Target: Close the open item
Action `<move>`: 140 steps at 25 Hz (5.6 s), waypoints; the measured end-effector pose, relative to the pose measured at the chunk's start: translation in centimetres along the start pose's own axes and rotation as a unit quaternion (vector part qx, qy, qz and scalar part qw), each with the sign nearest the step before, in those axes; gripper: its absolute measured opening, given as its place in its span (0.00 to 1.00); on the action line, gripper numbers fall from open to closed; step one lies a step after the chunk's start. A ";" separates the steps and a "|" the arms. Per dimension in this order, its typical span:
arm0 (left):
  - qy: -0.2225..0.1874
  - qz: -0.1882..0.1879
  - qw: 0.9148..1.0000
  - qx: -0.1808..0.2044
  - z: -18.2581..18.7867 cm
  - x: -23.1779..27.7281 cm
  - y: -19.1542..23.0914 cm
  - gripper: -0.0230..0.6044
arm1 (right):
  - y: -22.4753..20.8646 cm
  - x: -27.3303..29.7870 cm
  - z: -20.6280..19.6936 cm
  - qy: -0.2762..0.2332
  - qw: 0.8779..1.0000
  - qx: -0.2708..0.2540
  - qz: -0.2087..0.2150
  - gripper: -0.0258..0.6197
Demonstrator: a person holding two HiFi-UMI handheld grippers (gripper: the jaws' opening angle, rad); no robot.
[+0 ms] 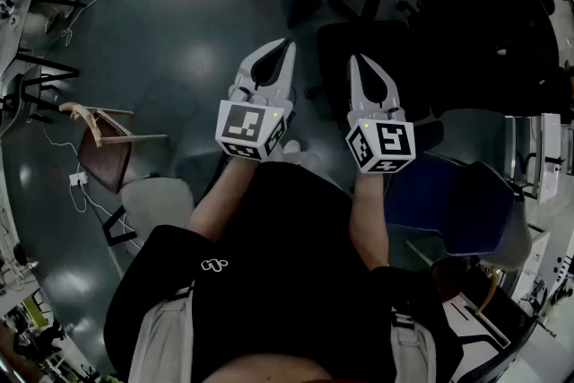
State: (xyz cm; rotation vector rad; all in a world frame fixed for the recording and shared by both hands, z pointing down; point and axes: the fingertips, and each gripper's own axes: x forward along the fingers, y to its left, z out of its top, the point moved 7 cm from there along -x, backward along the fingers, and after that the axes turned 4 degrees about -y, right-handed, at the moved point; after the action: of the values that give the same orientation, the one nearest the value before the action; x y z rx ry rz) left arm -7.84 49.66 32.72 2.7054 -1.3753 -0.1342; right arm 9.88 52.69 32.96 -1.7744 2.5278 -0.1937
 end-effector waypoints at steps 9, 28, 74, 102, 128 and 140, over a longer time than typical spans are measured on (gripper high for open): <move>0.003 -0.011 1.000 0.002 -0.1 0.3 -1.2 0.01 | -0.6 -0.5 0.1 -0.009 1.000 0.008 -0.005 0.04; -0.001 0.006 1.000 -0.010 -0.4 9.0 6.0 0.01 | -5.2 9.8 0.2 -0.002 1.000 0.005 -0.017 0.04; 0.095 -0.150 0.983 -0.047 -3.1 53.3 24.3 0.01 | -28.1 45.5 2.2 0.016 0.988 0.027 -0.151 0.07; 0.174 -0.178 0.968 -0.028 -7.7 56.6 20.3 0.01 | -41.3 38.4 -3.5 0.049 0.937 0.124 -0.322 0.25; 0.184 -0.133 0.974 -0.020 -7.4 54.3 22.4 0.01 | -40.0 41.9 -0.7 0.009 0.961 0.064 -0.268 0.06; 0.182 -0.110 0.976 -0.041 -7.4 52.3 25.5 0.01 | -35.0 45.4 0.6 0.027 0.978 0.007 -0.207 0.06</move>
State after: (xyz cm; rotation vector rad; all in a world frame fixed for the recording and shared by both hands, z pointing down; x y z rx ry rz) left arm 3.40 -7.15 41.76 2.6341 -0.9465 0.2684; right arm 27.09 -1.68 38.35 -2.2980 2.1465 -0.2763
